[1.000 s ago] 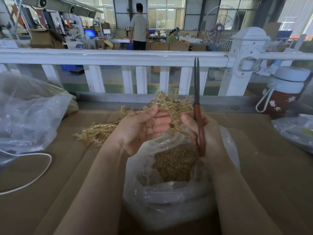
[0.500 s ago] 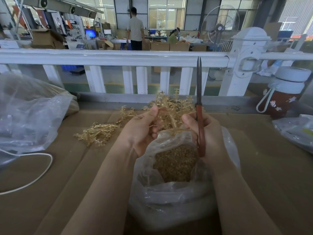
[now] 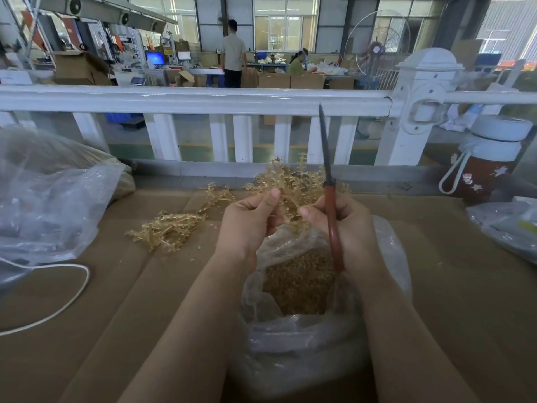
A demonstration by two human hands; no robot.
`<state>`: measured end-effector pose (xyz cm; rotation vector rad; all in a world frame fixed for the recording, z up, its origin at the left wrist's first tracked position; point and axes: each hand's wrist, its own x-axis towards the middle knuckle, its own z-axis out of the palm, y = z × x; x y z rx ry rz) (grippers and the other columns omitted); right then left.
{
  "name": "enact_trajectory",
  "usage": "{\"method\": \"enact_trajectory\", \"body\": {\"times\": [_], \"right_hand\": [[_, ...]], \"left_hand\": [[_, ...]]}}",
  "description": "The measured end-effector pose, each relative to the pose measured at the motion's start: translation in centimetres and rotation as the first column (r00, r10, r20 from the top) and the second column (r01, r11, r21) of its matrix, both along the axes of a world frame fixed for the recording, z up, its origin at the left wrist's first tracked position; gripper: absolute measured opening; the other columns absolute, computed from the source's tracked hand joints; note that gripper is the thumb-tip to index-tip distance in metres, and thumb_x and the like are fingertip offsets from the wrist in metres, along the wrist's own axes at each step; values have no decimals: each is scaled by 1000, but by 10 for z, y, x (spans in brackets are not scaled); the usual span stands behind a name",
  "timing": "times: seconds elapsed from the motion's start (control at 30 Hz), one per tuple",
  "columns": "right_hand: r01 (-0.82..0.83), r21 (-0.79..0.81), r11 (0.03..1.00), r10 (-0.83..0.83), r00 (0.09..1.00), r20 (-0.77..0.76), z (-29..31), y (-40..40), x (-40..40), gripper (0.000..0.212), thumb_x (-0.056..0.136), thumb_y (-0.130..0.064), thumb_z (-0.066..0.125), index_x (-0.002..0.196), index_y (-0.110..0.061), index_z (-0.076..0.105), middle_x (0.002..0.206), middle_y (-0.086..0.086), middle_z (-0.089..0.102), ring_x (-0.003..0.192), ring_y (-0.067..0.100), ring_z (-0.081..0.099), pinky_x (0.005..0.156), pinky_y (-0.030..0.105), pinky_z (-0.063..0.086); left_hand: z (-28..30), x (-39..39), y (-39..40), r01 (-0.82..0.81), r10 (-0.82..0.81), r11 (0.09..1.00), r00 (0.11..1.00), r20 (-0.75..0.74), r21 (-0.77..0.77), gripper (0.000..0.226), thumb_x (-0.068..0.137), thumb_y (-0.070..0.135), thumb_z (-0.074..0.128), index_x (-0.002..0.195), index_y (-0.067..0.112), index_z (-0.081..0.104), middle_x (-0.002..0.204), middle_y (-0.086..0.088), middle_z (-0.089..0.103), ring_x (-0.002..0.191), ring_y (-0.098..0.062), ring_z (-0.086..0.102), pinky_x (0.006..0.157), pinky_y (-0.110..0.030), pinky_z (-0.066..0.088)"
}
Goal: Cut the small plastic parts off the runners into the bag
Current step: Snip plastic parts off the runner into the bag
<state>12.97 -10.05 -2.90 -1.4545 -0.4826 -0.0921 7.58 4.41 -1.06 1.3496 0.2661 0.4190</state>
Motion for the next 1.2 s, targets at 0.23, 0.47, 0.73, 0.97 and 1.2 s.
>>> {"method": "enact_trajectory", "body": {"times": [0.23,0.47,0.73,0.97,1.2], "right_hand": [[-47,-12,999,46,999,-18,0,2,-3,24,70,-28,86,79,-16,67,73,-3,67,72,12,64,76,30,56],[-50,-106,993,44,997,-58,-1,5,-3,19,77,-16,86,79,-17,68,73,-6,69,74,13,66,83,42,56],[-7,-130,992,4,1000,-23,0,4,-2,20,76,-14,87,82,-17,68,75,-8,69,81,19,69,93,52,56],[30,-208,978,-27,1000,15,-3,3,-1,48,55,-56,92,85,-27,68,78,-14,72,76,3,68,77,32,53],[78,-415,907,-34,993,112,-13,6,0,58,55,-83,71,95,-41,64,94,-33,68,87,-10,64,73,25,47]], "left_hand": [[-1,0,-7,9,-9,999,1000,-8,-33,16,89,24,72,76,16,76,63,1,67,56,-7,56,53,-17,46],[-3,2,-7,6,-6,999,1000,10,-47,17,85,26,74,70,18,76,63,2,68,52,-5,56,50,-16,46],[-3,-3,11,269,-273,962,959,-77,-53,23,62,25,81,80,11,77,72,-4,71,62,-9,64,59,-20,54],[-6,-1,13,177,-166,971,983,82,-160,19,74,22,73,83,6,71,80,-9,75,72,-16,73,63,-23,57],[-4,1,17,136,-89,967,972,218,-215,21,73,15,72,91,3,70,79,-7,75,74,-15,73,69,-22,58]]}}
